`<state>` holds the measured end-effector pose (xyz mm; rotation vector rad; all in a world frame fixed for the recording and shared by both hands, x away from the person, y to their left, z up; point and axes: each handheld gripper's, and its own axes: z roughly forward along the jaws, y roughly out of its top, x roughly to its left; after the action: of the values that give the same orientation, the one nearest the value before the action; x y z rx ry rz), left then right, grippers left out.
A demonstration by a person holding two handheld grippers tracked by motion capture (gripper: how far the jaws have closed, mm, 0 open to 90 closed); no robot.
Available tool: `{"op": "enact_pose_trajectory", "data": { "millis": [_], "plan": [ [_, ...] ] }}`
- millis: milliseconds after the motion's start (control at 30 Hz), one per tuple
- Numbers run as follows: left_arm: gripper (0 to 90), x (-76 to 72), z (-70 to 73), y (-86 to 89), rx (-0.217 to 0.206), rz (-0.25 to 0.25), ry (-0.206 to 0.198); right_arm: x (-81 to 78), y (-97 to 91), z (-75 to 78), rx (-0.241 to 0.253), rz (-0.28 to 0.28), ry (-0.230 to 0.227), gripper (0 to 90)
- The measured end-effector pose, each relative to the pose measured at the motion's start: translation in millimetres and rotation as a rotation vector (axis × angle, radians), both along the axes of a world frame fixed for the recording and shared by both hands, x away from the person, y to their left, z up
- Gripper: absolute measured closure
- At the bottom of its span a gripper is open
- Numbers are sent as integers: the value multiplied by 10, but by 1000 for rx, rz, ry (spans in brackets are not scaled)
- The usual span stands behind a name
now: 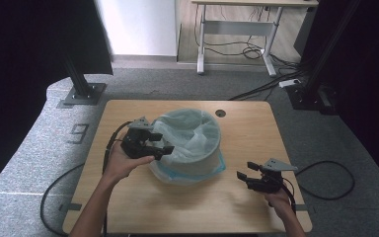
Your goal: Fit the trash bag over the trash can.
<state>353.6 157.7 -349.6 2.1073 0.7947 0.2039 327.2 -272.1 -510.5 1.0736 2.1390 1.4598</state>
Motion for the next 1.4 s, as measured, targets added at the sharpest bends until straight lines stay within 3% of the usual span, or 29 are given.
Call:
{"op": "enact_pose_trajectory", "data": {
  "millis": [333,600,867,1100,1167,1400],
  "plan": [
    [326,-214,-146,325,-60,49,-54,4,-3,-8,-3,-4,3,325],
    [325,-429,-269,556,-59,84,-102,13,0,-23,-10,-5,7,325],
    [324,-578,-557,686,-34,112,-97,16,10,-31,-14,-3,10,325],
    [324,-576,-782,786,-40,142,-58,30,20,-51,-19,-3,15,324],
    [324,-566,-827,814,-54,148,-43,32,19,-51,-20,-3,15,323],
    [326,-551,-882,831,-41,159,-33,37,9,-56,-20,-8,17,319]
  ]
}}
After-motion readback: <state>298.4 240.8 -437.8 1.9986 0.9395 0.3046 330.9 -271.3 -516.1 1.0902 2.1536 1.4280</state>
